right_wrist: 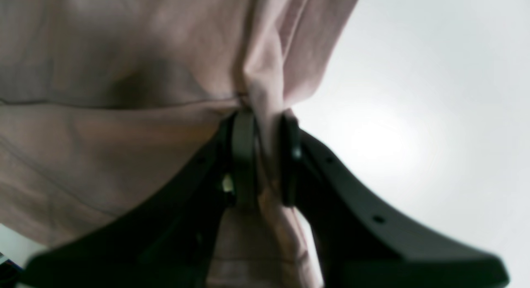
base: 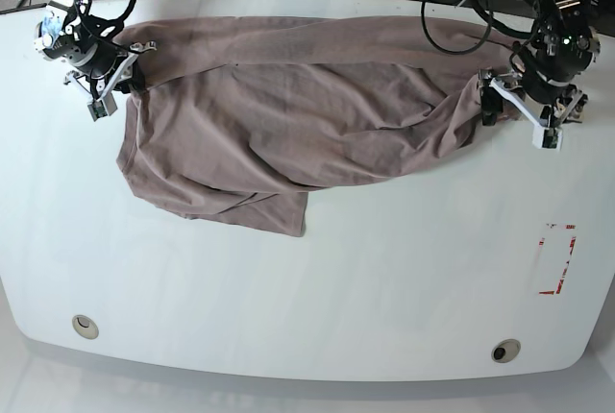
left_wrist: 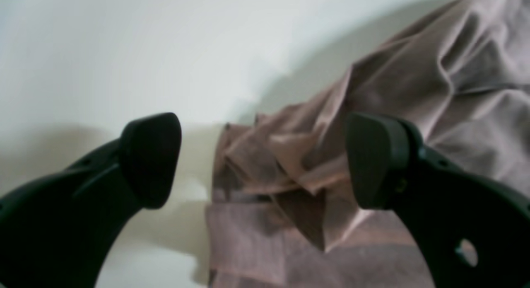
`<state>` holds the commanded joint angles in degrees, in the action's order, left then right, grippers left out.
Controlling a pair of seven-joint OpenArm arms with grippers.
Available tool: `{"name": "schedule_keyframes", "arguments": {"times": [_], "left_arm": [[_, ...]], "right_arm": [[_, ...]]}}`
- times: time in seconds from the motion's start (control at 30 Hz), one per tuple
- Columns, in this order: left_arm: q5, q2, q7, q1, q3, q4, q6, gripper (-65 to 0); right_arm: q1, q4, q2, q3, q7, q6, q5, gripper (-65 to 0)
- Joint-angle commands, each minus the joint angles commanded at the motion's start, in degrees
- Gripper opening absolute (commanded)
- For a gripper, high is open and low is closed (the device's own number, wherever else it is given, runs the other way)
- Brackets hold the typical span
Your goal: Layout the t-shirt on the table in an organized manner, then fold the t-shirt properly
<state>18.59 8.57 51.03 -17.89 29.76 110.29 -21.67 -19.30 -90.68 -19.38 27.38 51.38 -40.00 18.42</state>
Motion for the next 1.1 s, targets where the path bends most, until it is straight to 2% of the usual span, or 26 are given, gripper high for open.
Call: {"name": "schedule_keyframes", "arguments": {"times": [0.43,0.63,1.1], "left_arm": [[0.62,-0.70,-0.18,0.09,4.75,-2.11,0.26,-5.1],[0.62,-0.79,-0.18,0.18,9.67,-2.81,0.09,-5.1],[0.62,-0.79,-0.26,2.11,8.97,-5.98,0.09,-5.1]], "right_arm": [[0.00,0.00,0.00,0.00,0.00,0.00,0.00,-56.1],[0.00,0.09,0.00,0.00,0.00,0.00,0.00,-56.1],[0.00,0.00,0.00,0.00,0.00,0.00,0.00,-56.1]]}}
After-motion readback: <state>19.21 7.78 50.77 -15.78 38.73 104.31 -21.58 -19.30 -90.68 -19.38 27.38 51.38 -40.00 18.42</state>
